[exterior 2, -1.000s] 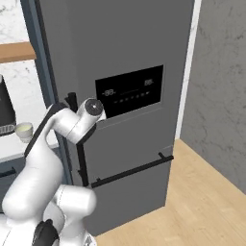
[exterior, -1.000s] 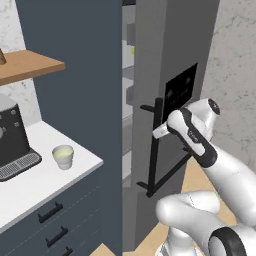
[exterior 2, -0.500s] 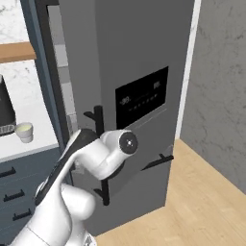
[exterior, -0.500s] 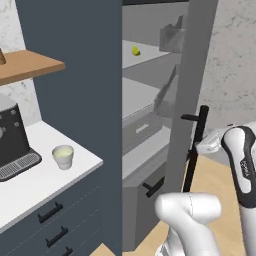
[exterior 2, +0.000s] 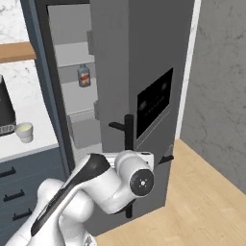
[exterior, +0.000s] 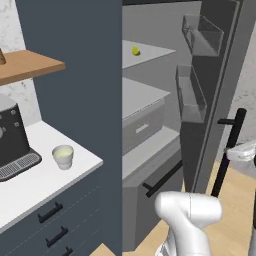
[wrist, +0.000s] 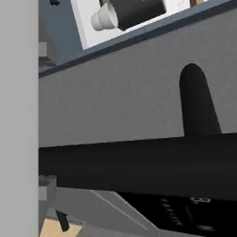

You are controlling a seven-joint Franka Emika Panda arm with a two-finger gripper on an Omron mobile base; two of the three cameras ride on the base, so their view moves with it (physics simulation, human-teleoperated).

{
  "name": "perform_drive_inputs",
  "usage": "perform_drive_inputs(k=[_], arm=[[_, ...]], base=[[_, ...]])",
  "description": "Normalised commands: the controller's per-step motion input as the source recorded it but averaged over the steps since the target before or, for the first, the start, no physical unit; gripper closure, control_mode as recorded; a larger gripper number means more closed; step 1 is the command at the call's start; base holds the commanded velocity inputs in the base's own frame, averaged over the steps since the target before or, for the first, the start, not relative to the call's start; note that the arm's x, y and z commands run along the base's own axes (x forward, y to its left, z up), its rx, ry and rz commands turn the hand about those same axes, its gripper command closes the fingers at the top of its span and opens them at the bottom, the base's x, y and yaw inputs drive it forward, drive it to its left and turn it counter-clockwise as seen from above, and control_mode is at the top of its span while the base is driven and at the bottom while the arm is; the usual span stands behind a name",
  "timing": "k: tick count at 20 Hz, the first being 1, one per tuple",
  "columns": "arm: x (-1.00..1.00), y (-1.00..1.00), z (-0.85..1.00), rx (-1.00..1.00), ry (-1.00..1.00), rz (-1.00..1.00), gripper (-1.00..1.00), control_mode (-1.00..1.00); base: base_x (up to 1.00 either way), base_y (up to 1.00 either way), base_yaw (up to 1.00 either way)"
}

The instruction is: Grab a lemon wedge from the fridge and one ice cube from the ice bowl, and put them in the glass of lemonade.

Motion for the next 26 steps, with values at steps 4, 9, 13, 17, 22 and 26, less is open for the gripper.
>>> perform_drive_inputs(k=[4,9,13,17,22,26], arm=[[-1.00,-0.12,0.99,0.00,0.06,-0.02,-1.00,-1.00],[-1.00,0.05,0.97,-0.01,0.01,-0.02,-1.00,-1.00],[-0.47,0.62,0.49,-0.15,0.07,-0.23,-1.00,-1.00],[0.13,0.96,0.03,-0.26,0.14,-0.40,-1.00,-1.00],[0.59,0.93,0.00,-0.42,0.15,-0.42,-1.00,-1.00],[0.99,0.57,0.00,-0.44,0.09,-0.38,-1.00,-1.00]], base=[[0.00,0.00,0.00],[0.00,0.00,0.00],[0.00,0.00,0.00],[0.00,0.00,0.00],[0.00,0.00,0.00],[0.00,0.00,0.00]])
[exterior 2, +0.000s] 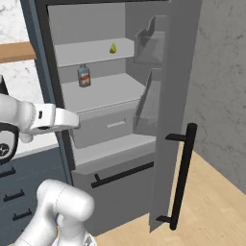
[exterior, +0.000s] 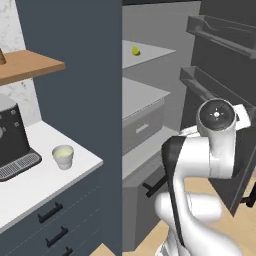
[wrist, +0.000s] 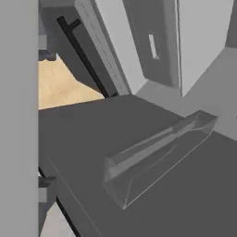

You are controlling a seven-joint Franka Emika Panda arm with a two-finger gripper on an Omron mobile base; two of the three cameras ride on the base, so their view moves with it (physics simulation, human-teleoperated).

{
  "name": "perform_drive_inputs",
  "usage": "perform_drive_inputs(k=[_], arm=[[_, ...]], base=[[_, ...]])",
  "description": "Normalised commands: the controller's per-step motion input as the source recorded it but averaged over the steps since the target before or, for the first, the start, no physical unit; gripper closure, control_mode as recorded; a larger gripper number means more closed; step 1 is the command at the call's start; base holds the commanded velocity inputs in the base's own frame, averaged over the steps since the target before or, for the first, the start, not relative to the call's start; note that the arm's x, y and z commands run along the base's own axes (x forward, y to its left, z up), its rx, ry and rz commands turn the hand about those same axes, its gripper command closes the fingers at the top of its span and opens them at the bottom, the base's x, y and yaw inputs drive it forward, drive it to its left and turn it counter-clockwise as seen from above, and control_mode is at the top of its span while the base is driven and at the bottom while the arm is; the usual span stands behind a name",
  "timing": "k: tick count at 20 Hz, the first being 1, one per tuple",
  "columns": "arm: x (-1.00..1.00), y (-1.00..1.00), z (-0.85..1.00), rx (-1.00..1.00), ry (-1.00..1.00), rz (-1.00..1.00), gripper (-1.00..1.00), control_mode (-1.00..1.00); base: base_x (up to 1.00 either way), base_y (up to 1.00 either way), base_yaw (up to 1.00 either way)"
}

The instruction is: Grab a lemon wedge from the fridge and one ice cube from the ice bowl, and put them in the glass of lemonade.

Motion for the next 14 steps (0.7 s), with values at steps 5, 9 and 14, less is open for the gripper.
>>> perform_drive_inputs(k=[5,9,14], arm=[[1.00,-0.02,0.00,-0.41,0.11,-0.24,-1.00,-1.00],[0.94,-0.44,0.00,-0.28,0.20,-0.18,-1.00,-1.00],[0.60,-0.84,0.00,-0.09,0.27,-0.12,-1.00,-1.00]], base=[[0.00,0.00,0.00],[0.00,0.00,0.00],[0.00,0.00,0.00]])
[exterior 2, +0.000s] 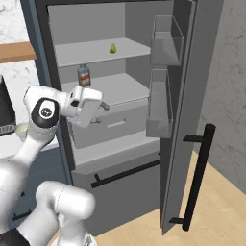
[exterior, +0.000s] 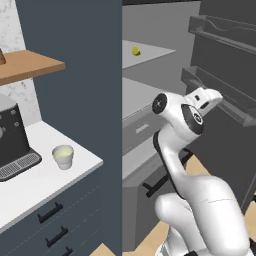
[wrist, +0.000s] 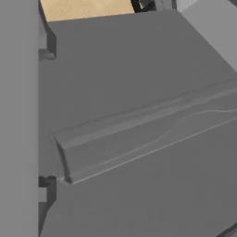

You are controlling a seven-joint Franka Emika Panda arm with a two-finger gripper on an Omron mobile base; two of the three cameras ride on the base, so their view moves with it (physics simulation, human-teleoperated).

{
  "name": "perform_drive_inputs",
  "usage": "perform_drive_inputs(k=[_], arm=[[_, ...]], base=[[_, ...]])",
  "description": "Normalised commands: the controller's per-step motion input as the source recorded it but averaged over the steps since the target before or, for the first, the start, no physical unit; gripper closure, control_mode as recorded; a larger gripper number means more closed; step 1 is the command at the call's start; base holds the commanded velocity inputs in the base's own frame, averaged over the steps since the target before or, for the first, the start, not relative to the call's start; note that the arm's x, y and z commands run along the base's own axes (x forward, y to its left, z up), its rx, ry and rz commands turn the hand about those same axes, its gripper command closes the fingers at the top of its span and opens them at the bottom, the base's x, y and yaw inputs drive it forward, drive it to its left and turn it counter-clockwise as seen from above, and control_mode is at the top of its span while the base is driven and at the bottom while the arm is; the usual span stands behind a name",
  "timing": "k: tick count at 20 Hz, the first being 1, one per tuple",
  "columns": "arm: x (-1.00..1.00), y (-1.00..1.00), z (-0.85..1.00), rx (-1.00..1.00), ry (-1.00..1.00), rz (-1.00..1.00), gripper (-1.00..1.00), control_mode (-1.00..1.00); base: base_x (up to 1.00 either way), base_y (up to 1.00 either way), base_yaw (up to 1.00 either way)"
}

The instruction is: Grab a lemon wedge from the fridge and one ice cube from the ice bowl, and put them in the glass of lemonade.

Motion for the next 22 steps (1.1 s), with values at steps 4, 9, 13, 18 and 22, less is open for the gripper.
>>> perform_drive_inputs(k=[4,9,13,18,22], arm=[[0.48,-0.98,0.00,-0.01,0.24,-0.08,-1.00,-1.00],[0.23,-0.99,0.00,0.00,0.16,-0.06,-1.00,-1.00],[0.12,-0.98,0.00,0.00,0.03,-0.04,-1.00,-1.00],[0.00,-1.00,0.00,0.00,0.00,0.00,-1.00,-1.00],[0.10,-1.00,0.00,0.00,0.00,0.00,-1.00,-1.00]], base=[[0.00,0.00,0.00],[0.00,0.00,0.00],[0.00,0.00,0.00],[0.00,0.00,0.00],[0.00,0.00,0.00]])
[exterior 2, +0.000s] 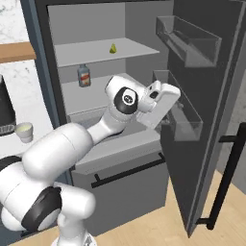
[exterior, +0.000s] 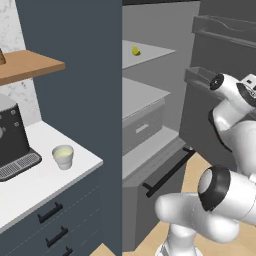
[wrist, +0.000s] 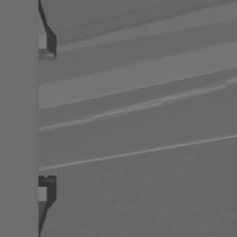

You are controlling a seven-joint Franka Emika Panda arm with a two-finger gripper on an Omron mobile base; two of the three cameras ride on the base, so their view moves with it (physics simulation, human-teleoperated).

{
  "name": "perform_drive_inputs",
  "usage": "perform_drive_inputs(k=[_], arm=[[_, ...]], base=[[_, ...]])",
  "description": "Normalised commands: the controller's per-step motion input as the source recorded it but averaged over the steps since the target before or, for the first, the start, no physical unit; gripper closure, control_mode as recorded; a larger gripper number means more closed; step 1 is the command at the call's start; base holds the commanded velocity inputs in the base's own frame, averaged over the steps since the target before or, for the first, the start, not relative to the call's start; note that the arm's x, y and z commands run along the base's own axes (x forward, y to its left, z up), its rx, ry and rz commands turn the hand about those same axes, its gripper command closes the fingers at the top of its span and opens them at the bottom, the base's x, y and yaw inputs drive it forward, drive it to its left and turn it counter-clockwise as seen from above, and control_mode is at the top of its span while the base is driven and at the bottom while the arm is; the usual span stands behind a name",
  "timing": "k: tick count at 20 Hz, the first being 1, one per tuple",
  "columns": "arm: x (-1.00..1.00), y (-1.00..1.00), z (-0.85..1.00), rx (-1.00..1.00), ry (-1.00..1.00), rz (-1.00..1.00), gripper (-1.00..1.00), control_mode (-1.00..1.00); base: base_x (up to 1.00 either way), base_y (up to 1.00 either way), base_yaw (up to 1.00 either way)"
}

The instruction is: Grab a lemon wedge from the fridge and one ice cube from the ice bowl, and put them in the glass of lemonade.

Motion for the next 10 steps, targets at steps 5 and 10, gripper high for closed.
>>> perform_drive_inputs(k=[5,10], arm=[[0.30,-0.96,0.05,0.00,0.00,0.00,-1.00,-1.00],[-0.64,-0.12,0.53,0.00,-0.14,0.00,-1.00,-1.00]], base=[[0.00,0.00,0.00],[0.00,0.00,0.00]])
